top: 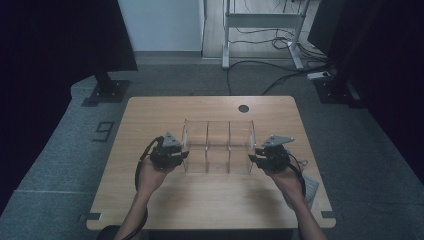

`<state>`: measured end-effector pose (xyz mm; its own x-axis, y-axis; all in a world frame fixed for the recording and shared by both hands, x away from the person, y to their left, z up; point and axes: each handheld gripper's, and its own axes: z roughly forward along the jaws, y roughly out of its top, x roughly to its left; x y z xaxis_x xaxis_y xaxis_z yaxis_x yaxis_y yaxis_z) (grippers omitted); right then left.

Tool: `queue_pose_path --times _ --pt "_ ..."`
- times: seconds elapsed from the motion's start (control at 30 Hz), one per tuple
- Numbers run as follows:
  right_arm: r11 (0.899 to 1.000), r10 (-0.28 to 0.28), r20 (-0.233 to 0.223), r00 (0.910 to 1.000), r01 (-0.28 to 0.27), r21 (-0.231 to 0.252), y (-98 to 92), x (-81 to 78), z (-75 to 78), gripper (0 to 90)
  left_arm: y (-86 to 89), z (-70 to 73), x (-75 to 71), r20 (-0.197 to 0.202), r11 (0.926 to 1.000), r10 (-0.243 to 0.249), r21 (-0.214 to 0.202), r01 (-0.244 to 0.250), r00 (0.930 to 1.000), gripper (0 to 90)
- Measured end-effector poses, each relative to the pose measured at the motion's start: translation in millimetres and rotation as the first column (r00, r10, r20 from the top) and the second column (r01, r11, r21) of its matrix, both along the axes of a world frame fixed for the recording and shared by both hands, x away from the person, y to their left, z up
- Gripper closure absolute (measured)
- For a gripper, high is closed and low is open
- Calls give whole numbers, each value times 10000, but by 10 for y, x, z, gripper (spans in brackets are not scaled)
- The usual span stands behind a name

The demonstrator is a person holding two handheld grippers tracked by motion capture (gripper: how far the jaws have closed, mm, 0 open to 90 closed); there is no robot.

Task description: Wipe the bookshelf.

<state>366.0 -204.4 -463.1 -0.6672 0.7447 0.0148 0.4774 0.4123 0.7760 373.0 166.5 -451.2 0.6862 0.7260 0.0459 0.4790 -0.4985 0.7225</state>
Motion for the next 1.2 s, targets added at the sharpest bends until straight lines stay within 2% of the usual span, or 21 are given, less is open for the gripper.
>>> queue_pose_path --times 0.37,0.73,0.87,1.03,1.13,1.2 --pt "9997 -262 -20 9997 262 34 -22 110 -7 611 -31 3 93 -74 10000 25 30 -25 10000 640" --pt "9996 -273 8 9996 273 44 -13 121 -12 605 -39 11 125 -52 9998 73 173 -72 10000 641" --pt "9994 -353 -7 9994 353 34 -26 116 -10 561 -26 20 102 74 9992 202 354 -204 9998 542" --pt "9985 -493 -63 9988 495 220 -93 92 -5 435 35 70 43 -4 9999 102 -83 -102 9999 333" --pt "9982 -374 -193 9991 382 470 -167 61 11 362 82 125 -24 8 9994 56 -355 -55 10000 202" --pt "9977 -194 -245 9995 209 649 -208 31 31 315 109 154 -72 51 9988 82 -476 -80 10000 154"
